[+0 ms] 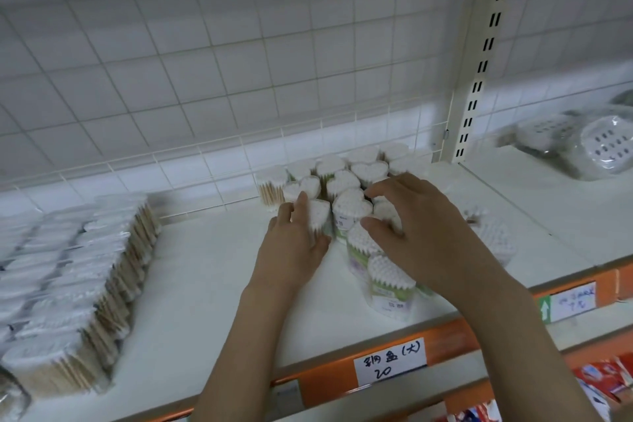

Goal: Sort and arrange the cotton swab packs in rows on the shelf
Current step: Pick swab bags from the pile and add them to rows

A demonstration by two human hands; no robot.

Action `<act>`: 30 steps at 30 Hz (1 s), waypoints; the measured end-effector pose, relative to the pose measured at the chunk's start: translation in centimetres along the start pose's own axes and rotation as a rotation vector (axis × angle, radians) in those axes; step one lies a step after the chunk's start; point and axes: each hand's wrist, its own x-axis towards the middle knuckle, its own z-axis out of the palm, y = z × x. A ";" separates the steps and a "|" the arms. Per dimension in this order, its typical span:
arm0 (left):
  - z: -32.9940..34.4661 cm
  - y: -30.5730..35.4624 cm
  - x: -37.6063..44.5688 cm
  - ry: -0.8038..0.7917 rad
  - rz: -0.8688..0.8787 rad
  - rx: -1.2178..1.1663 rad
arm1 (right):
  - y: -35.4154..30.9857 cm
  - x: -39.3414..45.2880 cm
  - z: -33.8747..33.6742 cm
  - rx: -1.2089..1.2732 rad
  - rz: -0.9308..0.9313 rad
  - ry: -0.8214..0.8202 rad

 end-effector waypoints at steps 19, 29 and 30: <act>-12.4 -5.2 -8.9 0.131 -0.024 0.133 | -9.8 0.3 5.3 0.124 -0.071 -0.050; -23.0 -19.2 -22.0 0.226 -0.161 0.191 | -29.2 -1.9 12.2 0.304 -0.165 -0.044; -24.2 -21.0 -23.5 0.232 -0.175 0.193 | -31.7 -2.3 12.9 0.318 -0.174 -0.052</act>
